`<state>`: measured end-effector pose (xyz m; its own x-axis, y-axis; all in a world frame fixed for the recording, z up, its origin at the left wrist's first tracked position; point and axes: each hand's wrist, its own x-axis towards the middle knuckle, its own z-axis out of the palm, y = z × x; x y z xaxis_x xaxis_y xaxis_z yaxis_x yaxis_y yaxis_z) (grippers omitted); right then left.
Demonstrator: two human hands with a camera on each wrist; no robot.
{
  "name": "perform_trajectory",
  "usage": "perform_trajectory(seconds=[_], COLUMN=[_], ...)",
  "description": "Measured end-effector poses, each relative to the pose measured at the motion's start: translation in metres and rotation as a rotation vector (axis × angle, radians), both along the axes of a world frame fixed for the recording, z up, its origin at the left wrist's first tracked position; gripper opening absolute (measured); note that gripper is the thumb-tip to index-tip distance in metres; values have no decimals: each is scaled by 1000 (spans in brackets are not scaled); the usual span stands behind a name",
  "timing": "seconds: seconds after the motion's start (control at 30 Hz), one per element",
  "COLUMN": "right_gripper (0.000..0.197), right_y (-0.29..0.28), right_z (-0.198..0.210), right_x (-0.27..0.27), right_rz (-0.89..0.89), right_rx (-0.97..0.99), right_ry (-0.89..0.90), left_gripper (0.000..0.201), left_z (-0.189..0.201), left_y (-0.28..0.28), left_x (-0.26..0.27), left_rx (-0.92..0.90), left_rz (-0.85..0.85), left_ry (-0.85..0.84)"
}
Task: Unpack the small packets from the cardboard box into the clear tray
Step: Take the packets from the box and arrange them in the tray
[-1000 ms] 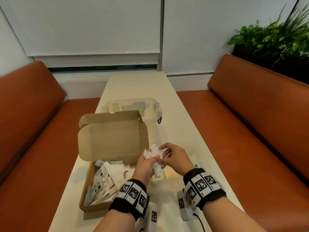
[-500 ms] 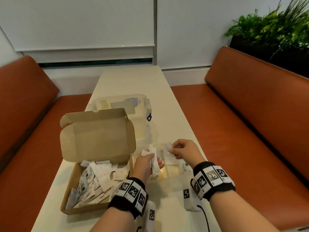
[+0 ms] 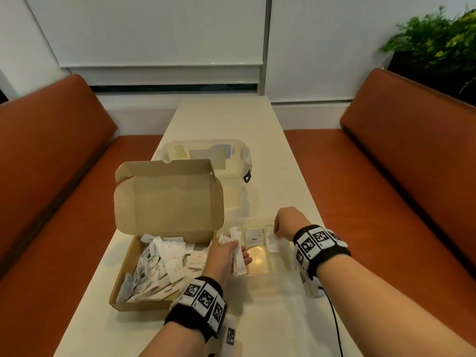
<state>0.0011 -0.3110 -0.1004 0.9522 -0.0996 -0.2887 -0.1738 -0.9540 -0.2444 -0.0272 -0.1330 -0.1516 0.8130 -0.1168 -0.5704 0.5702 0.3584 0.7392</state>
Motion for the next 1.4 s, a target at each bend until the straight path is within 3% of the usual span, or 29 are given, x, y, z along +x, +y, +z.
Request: perform_trajectory(seconds=[0.27, 0.5, 0.73, 0.97, 1.1, 1.4], right_gripper=[24, 23, 21, 7, 28, 25], right_y=[10, 14, 17, 18, 19, 21], right_z=[-9, -8, -5, -6, -10, -10], right_x=[4, 5, 5, 3, 3, -3], right_rz=[36, 84, 124, 182, 175, 153], right_rx=[-130, -198, -264, -305, -309, -297], right_ry=[131, 159, 139, 184, 210, 190], left_gripper=[42, 39, 24, 21, 20, 24], left_z=[-4, -7, -5, -3, -1, 8], left_y=[1, -1, -1, 0, 0, 1], left_x=[1, 4, 3, 3, 1, -2], left_rx=[47, 85, 50, 67, 83, 99], left_rz=[-54, -77, -77, -93, -108, -153], left_ry=[-10, 10, 17, 4, -8, -34])
